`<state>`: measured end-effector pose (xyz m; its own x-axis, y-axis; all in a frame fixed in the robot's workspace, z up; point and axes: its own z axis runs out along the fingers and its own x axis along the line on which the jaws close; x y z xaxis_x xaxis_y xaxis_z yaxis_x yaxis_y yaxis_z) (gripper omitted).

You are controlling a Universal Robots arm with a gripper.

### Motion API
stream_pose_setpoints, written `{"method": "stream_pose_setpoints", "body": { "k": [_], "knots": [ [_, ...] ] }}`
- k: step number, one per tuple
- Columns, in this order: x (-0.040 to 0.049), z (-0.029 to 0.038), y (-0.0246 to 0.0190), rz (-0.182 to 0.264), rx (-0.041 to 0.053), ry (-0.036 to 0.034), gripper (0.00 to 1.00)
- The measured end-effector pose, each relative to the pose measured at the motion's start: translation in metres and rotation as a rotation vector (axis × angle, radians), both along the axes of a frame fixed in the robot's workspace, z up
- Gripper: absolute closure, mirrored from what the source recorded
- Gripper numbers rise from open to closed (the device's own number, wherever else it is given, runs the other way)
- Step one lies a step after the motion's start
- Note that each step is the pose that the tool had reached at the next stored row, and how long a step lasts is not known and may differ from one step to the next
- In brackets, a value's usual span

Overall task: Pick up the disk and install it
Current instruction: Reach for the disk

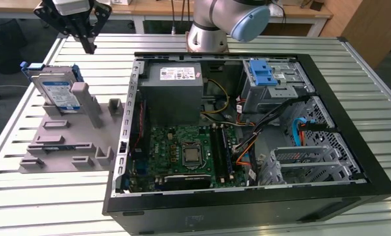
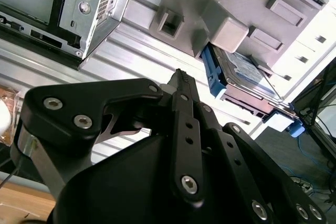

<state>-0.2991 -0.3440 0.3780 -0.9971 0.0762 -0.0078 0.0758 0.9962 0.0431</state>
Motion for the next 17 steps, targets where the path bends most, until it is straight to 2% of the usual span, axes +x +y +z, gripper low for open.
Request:
{"method": "stream_pose_setpoints", "body": {
  "k": [10, 17],
  "knots": [
    [-0.0065, -0.0002, 0.0, 0.0, -0.0001, 0.0019, 0.89],
    [-0.017, -0.0008, 0.0, 0.0, 0.0, 0.0024, 0.89]
  ]
}}
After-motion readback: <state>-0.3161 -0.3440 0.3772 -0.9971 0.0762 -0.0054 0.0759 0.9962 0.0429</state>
